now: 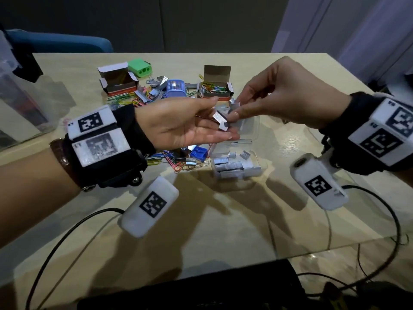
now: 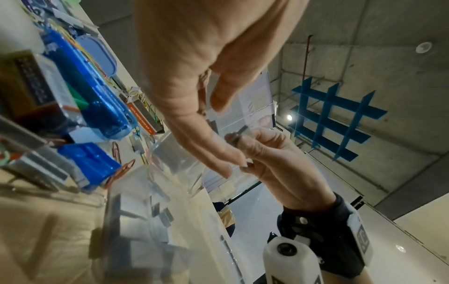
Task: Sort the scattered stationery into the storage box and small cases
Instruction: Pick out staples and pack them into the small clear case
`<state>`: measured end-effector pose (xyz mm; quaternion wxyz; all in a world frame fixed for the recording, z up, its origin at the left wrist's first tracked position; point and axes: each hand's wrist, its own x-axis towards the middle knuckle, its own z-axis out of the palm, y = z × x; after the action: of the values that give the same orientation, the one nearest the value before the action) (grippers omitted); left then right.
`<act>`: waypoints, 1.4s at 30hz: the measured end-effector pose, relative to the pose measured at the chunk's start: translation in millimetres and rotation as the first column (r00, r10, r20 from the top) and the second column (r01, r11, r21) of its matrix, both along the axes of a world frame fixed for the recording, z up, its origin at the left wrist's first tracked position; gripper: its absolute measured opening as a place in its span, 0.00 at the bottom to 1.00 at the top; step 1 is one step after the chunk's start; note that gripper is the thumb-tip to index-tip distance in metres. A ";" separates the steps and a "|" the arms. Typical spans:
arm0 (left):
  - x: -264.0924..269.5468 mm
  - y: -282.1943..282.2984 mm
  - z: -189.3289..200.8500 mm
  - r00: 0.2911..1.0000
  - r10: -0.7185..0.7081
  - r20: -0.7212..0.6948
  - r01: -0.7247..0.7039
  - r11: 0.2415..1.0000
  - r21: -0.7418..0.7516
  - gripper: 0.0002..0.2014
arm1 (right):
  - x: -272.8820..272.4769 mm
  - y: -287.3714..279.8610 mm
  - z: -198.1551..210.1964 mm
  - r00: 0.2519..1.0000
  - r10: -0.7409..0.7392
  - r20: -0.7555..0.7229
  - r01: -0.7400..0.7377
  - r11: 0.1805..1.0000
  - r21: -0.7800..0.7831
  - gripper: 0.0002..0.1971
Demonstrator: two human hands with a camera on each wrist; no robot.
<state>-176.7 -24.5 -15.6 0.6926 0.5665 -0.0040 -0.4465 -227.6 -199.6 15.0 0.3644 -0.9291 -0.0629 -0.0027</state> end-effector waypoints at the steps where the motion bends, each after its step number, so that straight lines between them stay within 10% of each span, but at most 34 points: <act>1: -0.2 0.0 -1.9 1.000 0.007 -0.022 -0.008 1.000 -0.022 0.18 | -0.6 0.3 0.7 0.999 0.005 0.036 -0.005 1.000 -0.011 0.12; 7: 6.9 0.6 -15.3 0.957 -0.082 0.278 0.029 0.981 0.190 0.09 | 0.1 -15.2 1.3 0.994 0.107 0.023 -0.098 0.962 -0.254 0.05; 13: 6.7 4.1 -22.4 0.804 -0.408 0.433 0.189 0.865 0.464 0.19 | 0.1 -21.1 -19.3 0.878 0.238 -0.415 -0.455 0.682 -0.572 0.10; 20: 3.0 -0.3 -28.8 0.790 -0.444 0.423 0.192 0.834 0.517 0.18 | -1.6 -16.6 -26.3 0.871 0.234 -0.432 -0.487 0.525 -0.698 0.06; 33: -1.9 -4.5 -32.9 0.870 -0.334 0.362 0.149 0.879 0.454 0.10 | 2.6 -20.2 -47.8 0.877 0.325 -0.355 -0.467 0.749 -0.469 0.04; 42: -2.9 -3.6 -31.6 0.868 -0.362 0.338 0.182 0.868 0.462 0.12 | 5.4 -24.8 -38.7 0.841 0.343 -0.418 -0.510 0.761 -0.402 0.05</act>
<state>-179.6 -28.1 -47.2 0.4673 0.7755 -0.1374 -0.4018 -222.2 -224.4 -23.6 0.1083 -0.9385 -0.2144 0.2479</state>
